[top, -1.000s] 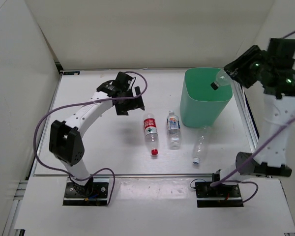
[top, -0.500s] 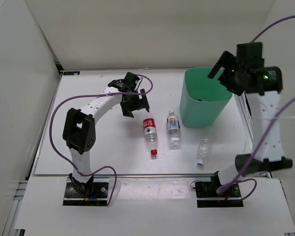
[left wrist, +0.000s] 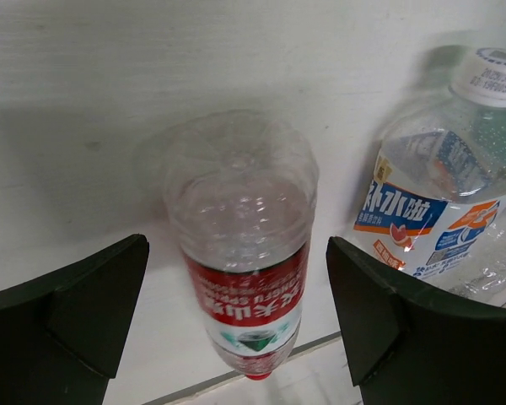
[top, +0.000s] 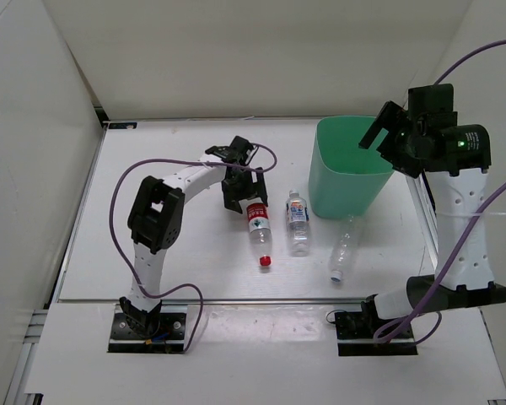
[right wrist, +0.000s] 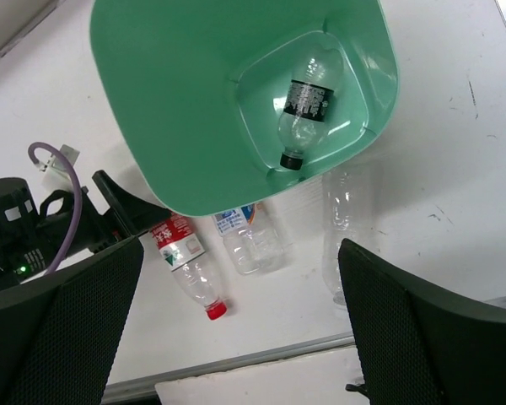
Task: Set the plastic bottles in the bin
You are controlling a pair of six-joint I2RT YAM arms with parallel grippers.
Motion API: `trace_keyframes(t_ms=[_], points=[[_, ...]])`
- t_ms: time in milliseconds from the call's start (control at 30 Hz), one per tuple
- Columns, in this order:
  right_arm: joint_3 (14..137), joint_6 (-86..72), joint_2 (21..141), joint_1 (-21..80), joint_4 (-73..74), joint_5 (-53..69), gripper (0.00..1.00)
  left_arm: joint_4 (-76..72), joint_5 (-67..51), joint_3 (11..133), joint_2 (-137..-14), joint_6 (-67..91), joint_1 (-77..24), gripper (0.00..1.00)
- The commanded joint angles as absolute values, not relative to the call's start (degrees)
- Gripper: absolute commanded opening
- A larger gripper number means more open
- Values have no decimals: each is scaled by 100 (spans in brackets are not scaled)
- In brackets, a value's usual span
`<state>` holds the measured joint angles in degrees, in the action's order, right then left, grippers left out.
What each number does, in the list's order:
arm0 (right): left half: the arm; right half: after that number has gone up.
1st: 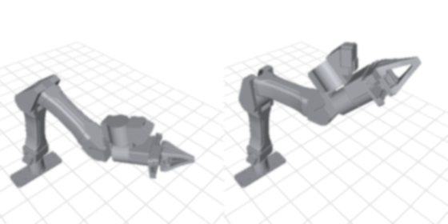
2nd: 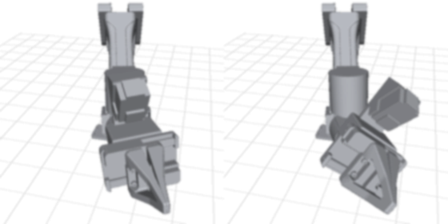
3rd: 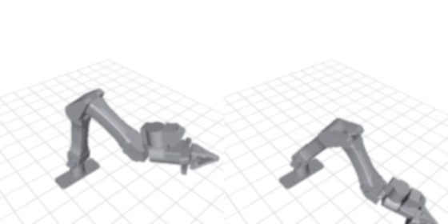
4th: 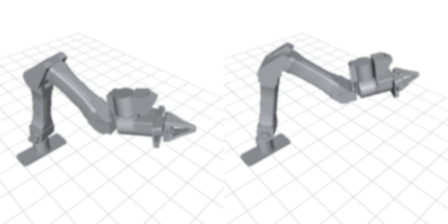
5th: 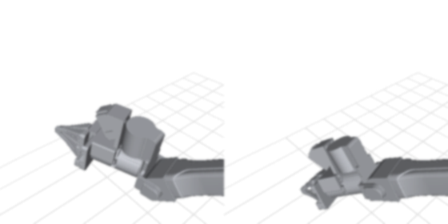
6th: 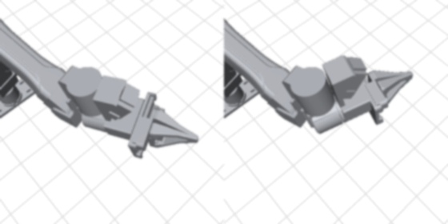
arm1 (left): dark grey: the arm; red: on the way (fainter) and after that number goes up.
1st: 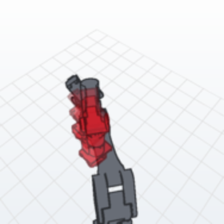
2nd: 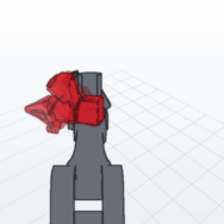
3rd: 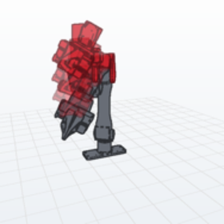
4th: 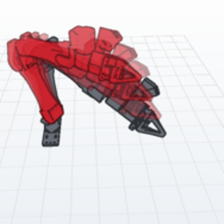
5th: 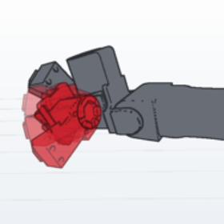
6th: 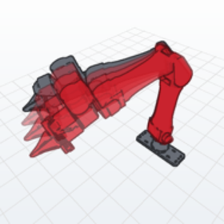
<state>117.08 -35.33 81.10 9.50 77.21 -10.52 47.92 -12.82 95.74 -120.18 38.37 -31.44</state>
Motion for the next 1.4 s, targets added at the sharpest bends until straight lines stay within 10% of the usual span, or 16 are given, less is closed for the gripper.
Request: trace_keyframes(t_ms=[0, 300, 1000, 1367], points=[[11681, -3393, 7998, 914, 8068, -1134, 100, 4589, -1703, 9765, -12031, 3762, -3304, 97], [11681, -3287, 8051, 809, 8226, -1134, 100, 4816, -1258, 9905, -11682, 3762, -3252, 46], [10231, -3656, 6979, 272, 7744, -255, 100, 2981, -308, 14878, -12233, 4385, -3208, 48], [9308, -3279, 6285, 272, 7357, -132, 100, 1661, 413, 14801, -13034, 3938, -4253, 56]])
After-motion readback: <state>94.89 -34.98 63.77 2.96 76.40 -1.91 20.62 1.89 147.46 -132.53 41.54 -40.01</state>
